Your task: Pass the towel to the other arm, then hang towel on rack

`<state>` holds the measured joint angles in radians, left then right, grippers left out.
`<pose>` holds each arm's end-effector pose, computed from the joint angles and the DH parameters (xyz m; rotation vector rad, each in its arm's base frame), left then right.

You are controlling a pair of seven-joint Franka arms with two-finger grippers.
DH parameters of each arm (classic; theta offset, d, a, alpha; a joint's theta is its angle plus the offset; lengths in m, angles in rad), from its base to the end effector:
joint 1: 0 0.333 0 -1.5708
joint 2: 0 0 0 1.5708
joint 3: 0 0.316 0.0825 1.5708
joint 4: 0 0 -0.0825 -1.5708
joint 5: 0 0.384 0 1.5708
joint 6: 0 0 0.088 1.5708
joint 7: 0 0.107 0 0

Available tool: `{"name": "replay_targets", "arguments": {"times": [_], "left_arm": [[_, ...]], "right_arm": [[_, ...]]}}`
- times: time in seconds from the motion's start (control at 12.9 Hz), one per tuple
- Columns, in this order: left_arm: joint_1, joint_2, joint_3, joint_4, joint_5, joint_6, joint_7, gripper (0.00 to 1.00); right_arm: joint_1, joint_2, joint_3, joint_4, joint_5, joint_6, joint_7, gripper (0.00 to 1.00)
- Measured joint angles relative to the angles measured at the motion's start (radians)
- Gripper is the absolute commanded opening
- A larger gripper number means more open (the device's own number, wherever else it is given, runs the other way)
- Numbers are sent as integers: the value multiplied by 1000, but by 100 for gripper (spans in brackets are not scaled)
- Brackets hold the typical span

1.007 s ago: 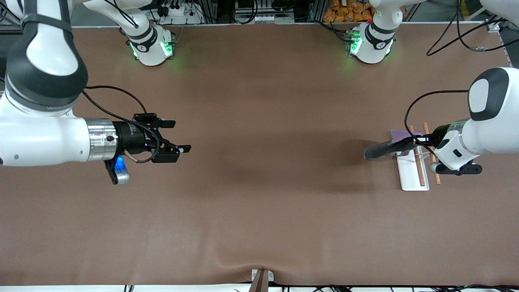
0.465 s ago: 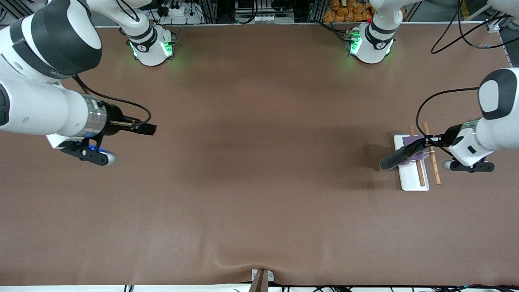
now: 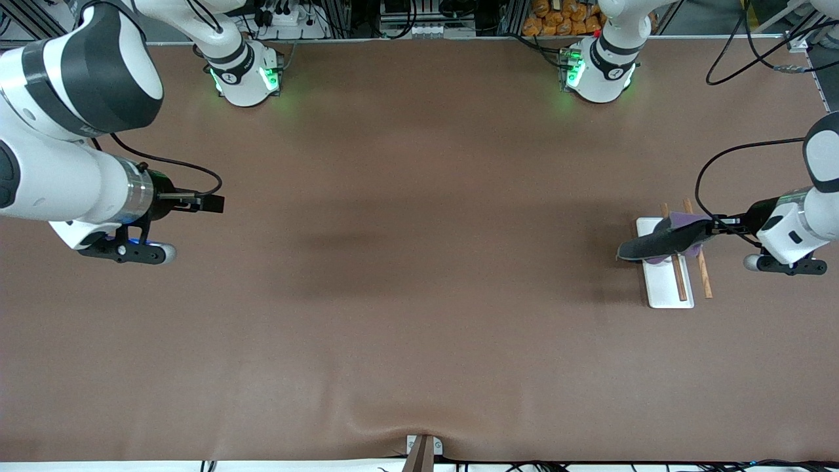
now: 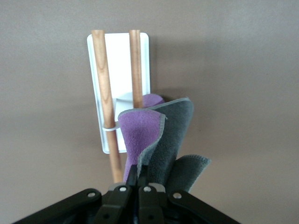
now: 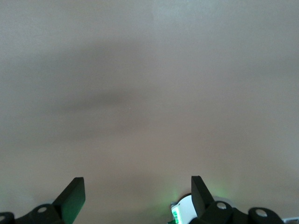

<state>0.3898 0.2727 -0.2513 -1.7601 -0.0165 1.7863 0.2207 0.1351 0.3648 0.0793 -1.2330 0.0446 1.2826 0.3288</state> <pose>0.5968 0.0916 0.3974 2.9969 -0.1137 -0.3307 0.6126 0.1298 0.5427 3.0830 -0.1685 -0.5014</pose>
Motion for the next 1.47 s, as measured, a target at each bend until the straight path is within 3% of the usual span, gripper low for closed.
{"name": "replay_targets", "arguments": {"times": [0.54,0.7,1.08,1.47], "left_arm": [[90,36,0,-2,-25,18,166,0],[111,42,0,-2,-25,21,213,0],[134,50,0,12,-26,35,277,0],[150,104,4,48,-26,57,329,0]], "right_arm": [[-110,-263,-2,-424,-20,310,-228,100],[-143,-306,-2,-497,-21,352,-276,100],[-157,-339,2,-513,-21,373,-304,100],[-188,-328,-2,-391,-21,331,-341,100]]}}
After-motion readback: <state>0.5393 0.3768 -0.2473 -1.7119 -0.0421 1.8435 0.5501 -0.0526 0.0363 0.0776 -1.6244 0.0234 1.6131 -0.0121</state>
